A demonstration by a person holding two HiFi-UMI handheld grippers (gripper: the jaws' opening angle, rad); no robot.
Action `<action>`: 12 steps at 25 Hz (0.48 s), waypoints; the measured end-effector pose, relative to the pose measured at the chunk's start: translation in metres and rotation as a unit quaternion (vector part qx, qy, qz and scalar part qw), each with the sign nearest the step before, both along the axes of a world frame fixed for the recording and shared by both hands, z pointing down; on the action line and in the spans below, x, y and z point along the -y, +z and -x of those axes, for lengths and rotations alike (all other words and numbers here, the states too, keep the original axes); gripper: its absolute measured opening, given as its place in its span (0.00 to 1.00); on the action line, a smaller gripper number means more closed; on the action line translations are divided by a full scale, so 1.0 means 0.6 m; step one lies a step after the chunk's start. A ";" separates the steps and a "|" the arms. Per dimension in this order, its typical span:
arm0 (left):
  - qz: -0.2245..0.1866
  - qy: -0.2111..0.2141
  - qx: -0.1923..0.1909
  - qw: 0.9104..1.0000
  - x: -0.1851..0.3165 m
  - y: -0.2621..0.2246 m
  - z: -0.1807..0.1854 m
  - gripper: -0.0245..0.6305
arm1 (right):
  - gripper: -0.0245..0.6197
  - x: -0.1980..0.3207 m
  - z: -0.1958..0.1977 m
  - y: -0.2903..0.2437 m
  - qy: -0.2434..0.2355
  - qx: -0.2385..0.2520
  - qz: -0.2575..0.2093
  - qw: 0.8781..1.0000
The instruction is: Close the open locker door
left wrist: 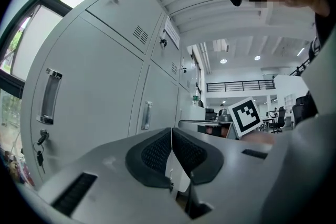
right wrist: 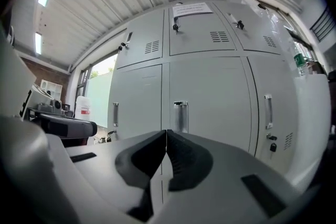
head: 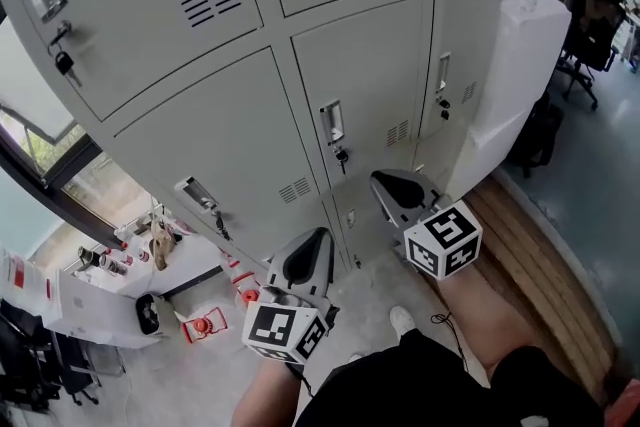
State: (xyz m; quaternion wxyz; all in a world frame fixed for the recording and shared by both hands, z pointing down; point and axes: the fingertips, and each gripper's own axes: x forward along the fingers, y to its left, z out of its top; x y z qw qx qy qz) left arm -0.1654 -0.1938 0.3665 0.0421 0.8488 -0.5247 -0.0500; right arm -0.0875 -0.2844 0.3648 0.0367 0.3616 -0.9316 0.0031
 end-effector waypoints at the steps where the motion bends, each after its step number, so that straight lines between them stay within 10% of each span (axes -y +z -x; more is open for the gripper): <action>1: 0.000 0.005 -0.001 1.000 -0.008 0.001 0.000 0.07 | 0.12 -0.013 -0.003 0.001 0.005 0.000 0.001 1.000; 12: 0.011 0.054 0.005 0.998 -0.081 0.028 -0.013 0.07 | 0.12 -0.146 -0.026 0.029 0.039 0.005 0.013 0.999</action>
